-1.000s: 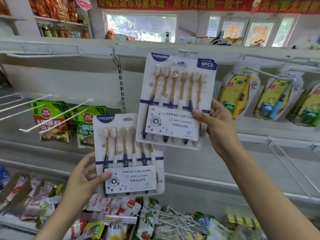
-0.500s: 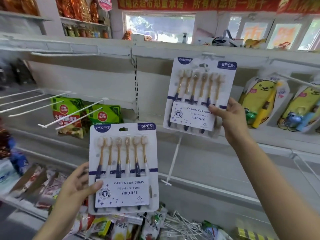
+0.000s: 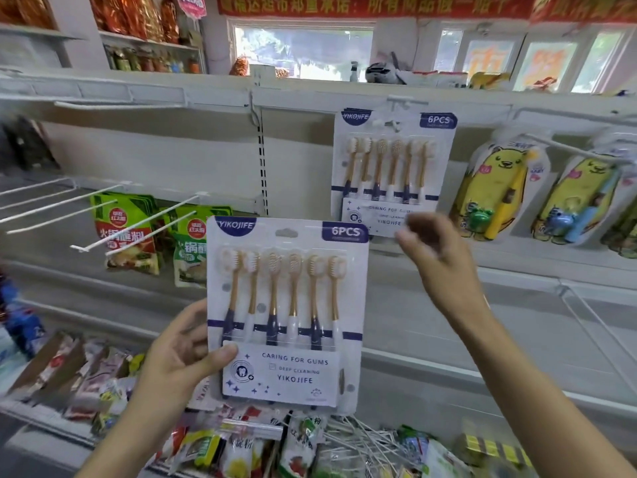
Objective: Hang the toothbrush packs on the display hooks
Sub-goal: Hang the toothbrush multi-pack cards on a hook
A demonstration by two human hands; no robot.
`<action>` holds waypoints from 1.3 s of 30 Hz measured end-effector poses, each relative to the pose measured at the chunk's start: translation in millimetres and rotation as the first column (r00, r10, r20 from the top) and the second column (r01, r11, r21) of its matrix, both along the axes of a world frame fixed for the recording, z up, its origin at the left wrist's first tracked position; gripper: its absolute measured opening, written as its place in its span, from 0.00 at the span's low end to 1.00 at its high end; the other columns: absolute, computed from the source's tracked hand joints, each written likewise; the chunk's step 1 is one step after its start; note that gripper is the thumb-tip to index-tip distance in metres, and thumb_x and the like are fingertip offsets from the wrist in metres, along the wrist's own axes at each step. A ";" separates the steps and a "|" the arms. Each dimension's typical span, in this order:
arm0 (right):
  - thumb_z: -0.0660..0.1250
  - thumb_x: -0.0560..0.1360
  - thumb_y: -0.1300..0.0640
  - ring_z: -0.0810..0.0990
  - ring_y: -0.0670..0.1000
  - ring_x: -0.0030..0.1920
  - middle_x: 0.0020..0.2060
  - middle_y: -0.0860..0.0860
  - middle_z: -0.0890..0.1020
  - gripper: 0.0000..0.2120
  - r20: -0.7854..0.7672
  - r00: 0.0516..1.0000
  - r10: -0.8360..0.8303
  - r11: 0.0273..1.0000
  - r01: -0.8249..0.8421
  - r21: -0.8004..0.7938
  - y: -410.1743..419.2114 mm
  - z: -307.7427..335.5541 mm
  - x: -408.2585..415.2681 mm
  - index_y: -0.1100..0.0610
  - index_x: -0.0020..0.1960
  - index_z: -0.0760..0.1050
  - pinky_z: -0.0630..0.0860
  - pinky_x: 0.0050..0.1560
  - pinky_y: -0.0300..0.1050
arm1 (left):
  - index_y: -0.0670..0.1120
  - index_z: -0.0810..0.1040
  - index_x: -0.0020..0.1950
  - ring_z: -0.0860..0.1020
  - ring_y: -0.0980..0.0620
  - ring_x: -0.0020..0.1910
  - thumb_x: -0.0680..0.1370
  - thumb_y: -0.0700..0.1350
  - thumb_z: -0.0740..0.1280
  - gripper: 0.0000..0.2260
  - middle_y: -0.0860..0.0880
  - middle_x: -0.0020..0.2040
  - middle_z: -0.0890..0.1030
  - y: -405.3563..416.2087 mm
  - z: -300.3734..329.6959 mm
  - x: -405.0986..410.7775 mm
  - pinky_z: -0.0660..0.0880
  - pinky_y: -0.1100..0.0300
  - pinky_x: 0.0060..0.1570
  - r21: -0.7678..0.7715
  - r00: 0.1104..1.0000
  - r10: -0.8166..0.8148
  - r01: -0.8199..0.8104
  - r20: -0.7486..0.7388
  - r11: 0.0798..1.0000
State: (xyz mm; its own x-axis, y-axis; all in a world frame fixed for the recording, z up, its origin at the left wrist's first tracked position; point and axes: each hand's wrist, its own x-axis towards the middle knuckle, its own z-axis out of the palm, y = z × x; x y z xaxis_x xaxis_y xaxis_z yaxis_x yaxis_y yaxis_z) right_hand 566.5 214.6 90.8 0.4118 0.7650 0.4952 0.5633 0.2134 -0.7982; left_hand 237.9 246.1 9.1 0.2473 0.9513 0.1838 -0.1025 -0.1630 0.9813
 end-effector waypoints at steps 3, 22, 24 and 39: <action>0.67 0.77 0.49 0.83 0.48 0.55 0.54 0.50 0.85 0.18 -0.247 0.890 0.382 0.914 -0.404 -0.044 -32.5 5.9 -30.9 0.57 0.62 0.76 0.80 0.58 0.48 | 0.49 0.75 0.65 0.85 0.45 0.49 0.70 0.35 0.72 0.25 0.46 0.53 0.86 -5.2 9.5 18.1 0.82 0.56 0.46 0.037 0.999 -0.046 0.047 -0.024 0.998; 0.74 0.72 0.69 0.85 0.54 0.54 0.52 0.53 0.86 0.21 -0.283 0.927 0.246 0.939 -0.156 0.306 -69.0 51.4 -19.5 0.58 0.62 0.77 0.82 0.53 0.47 | 0.47 0.79 0.59 0.85 0.54 0.48 0.67 0.41 0.74 0.21 0.53 0.50 0.87 -13.4 48.1 81.4 0.80 0.66 0.45 0.187 0.983 -0.162 0.176 -0.087 0.966; 0.74 0.72 0.69 0.85 0.54 0.54 0.53 0.54 0.86 0.21 -0.281 0.928 0.246 0.937 -0.153 0.314 -65.3 55.7 -19.4 0.60 0.63 0.76 0.82 0.53 0.48 | 0.48 0.78 0.59 0.85 0.53 0.48 0.68 0.41 0.74 0.20 0.53 0.50 0.87 -9.6 53.1 83.3 0.80 0.65 0.45 0.202 0.985 -0.157 0.169 -0.073 0.965; 0.74 0.73 0.67 0.86 0.53 0.53 0.52 0.55 0.86 0.18 -0.234 0.961 0.150 0.951 -0.075 0.299 -26.4 65.4 -1.6 0.62 0.62 0.77 0.82 0.53 0.49 | 0.47 0.78 0.60 0.85 0.55 0.48 0.74 0.37 0.74 0.16 0.53 0.51 0.86 28.2 59.8 105.9 0.80 0.64 0.46 0.273 0.990 -0.105 0.126 -0.094 0.954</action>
State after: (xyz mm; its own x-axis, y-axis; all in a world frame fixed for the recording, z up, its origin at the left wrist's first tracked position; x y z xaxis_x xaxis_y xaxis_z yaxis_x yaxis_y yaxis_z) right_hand 564.9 188.3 156.1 0.4705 0.6557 0.5905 0.3112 0.5029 -0.8064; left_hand 343.8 274.3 68.9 0.3763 0.8293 0.4130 -0.0625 -0.4220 0.9044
